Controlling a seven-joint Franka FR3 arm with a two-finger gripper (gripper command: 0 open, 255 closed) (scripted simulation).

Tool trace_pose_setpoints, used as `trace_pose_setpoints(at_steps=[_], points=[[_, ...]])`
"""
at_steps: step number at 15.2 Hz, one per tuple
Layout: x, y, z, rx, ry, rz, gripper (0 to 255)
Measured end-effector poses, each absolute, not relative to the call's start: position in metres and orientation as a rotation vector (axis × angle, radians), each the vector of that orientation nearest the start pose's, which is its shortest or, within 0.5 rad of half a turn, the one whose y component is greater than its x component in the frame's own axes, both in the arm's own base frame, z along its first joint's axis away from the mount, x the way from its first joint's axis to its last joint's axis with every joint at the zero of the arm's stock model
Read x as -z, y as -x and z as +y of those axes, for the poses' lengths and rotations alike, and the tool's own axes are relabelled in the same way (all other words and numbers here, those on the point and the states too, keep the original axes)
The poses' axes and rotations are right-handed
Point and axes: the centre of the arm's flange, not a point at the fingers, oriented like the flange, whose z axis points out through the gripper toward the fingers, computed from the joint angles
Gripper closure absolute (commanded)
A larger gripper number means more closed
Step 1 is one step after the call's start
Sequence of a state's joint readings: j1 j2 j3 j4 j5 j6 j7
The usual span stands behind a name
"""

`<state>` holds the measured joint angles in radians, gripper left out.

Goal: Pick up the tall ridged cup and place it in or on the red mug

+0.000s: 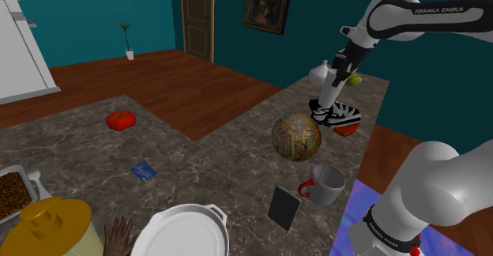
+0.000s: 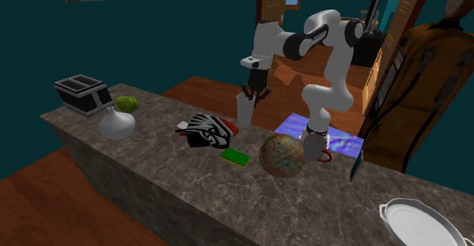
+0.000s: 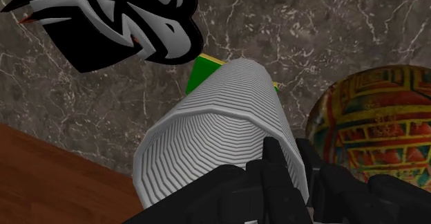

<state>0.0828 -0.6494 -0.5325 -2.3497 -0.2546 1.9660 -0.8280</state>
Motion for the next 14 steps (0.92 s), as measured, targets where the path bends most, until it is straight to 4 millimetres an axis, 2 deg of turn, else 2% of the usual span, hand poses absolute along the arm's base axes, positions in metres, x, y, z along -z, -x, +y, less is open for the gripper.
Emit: trace_pose_setpoints(at_steps=[4,12,14], points=[[-0.551,-0.311,-0.174,0.329,3.077,-0.812,255],[-0.569,-0.266,-0.083,0.33,3.077,-0.813,255],[-0.569,-0.25,-0.061,0.33,3.077,-0.813,255]])
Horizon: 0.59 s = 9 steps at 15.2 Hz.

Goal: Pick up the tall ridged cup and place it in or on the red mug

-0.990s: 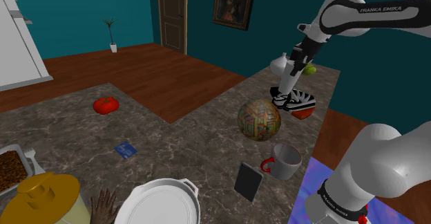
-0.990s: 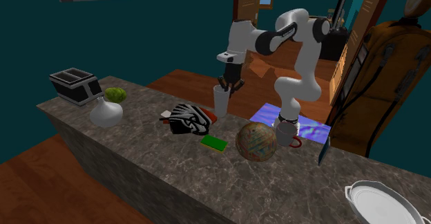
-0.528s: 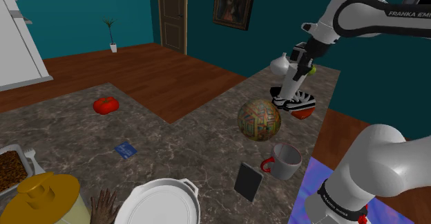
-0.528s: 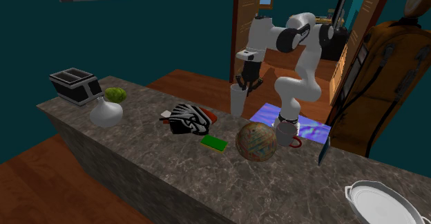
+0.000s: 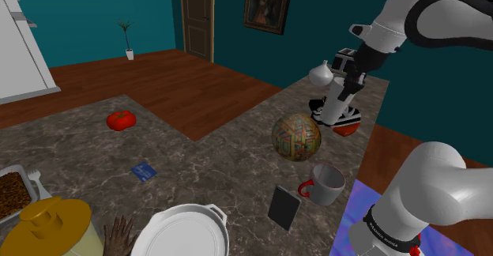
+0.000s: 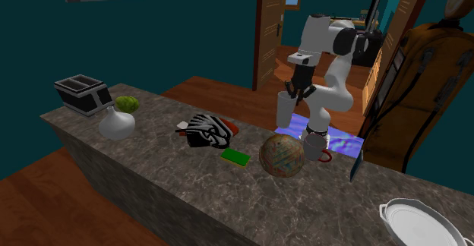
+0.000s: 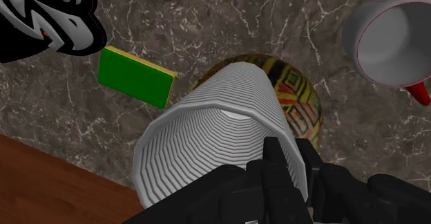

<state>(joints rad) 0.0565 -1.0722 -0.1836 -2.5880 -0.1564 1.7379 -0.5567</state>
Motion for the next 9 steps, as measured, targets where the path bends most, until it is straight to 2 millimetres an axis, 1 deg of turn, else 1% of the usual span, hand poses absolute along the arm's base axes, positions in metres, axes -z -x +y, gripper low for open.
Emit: trace_pose_setpoints(at_steps=[1,3,6,7,9], points=[[-0.574,-0.245,-0.049,0.33,3.077,-0.813,255],[-0.578,-0.228,-0.029,0.331,3.077,-0.813,255],[-0.585,-0.21,0.007,0.33,3.078,-0.813,255],[-0.585,-0.204,0.015,0.33,3.078,-0.813,255],[-0.586,-0.192,0.042,0.329,3.078,-0.813,255]])
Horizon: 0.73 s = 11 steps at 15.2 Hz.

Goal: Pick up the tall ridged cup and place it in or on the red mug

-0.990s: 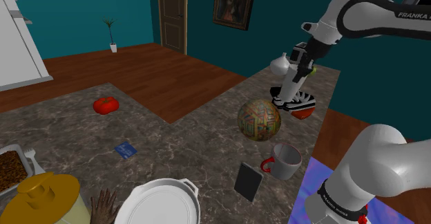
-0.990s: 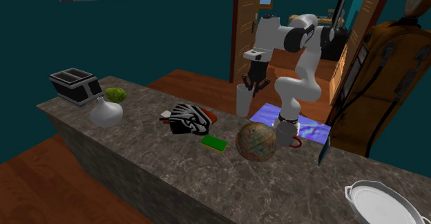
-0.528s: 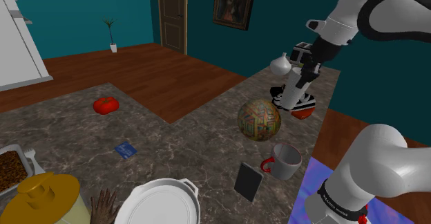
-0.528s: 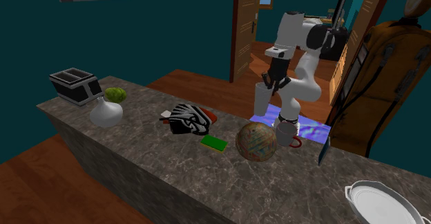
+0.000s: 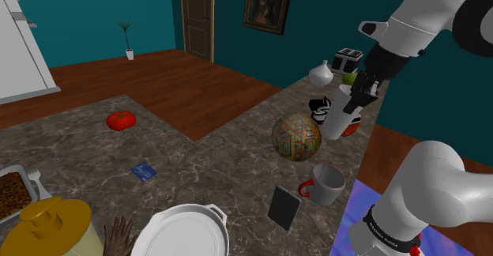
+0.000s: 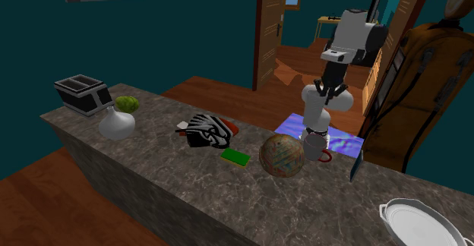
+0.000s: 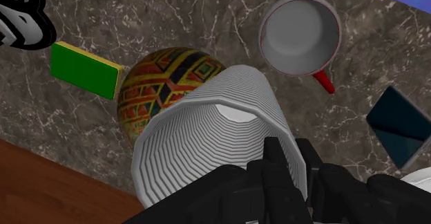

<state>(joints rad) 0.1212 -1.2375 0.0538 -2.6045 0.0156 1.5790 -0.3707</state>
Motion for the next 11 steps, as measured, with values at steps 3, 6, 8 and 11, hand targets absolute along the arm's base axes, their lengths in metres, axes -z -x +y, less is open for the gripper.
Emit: trace_pose_setpoints(at_steps=[3,6,8,11], points=[[-0.591,-0.171,0.077,0.329,3.078,-0.812,255],[-0.589,-0.158,0.102,0.329,3.078,-0.811,255],[-0.579,-0.157,0.105,0.328,3.078,-0.811,255],[-0.563,-0.156,0.104,0.328,3.078,-0.811,255]])
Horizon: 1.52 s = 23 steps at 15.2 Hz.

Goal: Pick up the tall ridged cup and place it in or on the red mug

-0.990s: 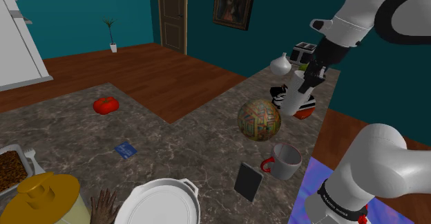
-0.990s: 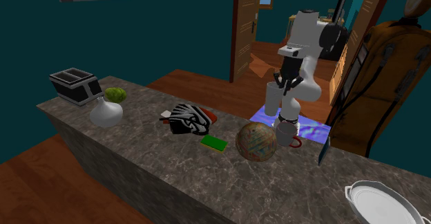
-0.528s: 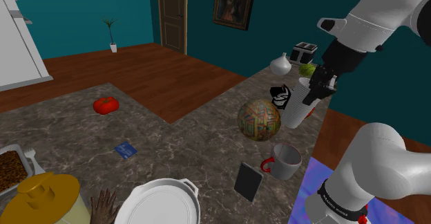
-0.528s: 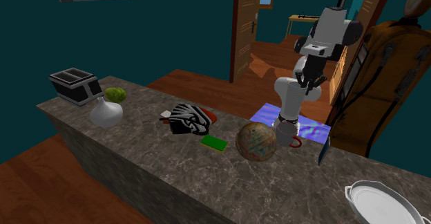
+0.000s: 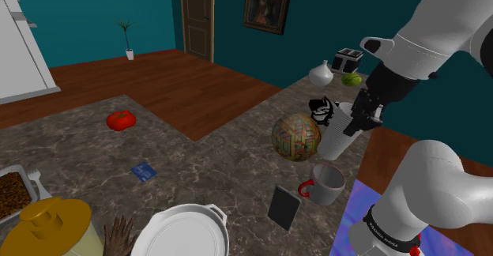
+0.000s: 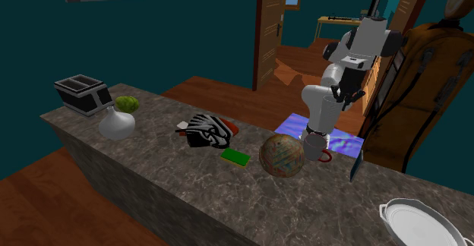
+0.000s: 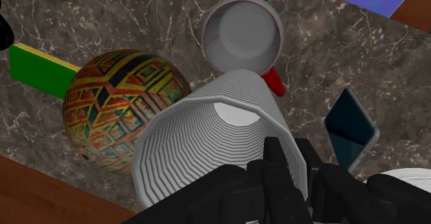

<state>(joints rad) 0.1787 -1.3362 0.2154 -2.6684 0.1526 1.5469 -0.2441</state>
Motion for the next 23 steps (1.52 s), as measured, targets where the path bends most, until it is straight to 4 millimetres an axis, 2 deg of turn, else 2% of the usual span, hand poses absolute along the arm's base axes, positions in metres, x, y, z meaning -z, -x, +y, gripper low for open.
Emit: trace_pose_setpoints(at_steps=[16,23], points=[[-0.479,-0.157,0.105,0.328,3.078,-0.811,255],[-0.476,-0.156,0.105,0.339,3.076,-0.812,255]])
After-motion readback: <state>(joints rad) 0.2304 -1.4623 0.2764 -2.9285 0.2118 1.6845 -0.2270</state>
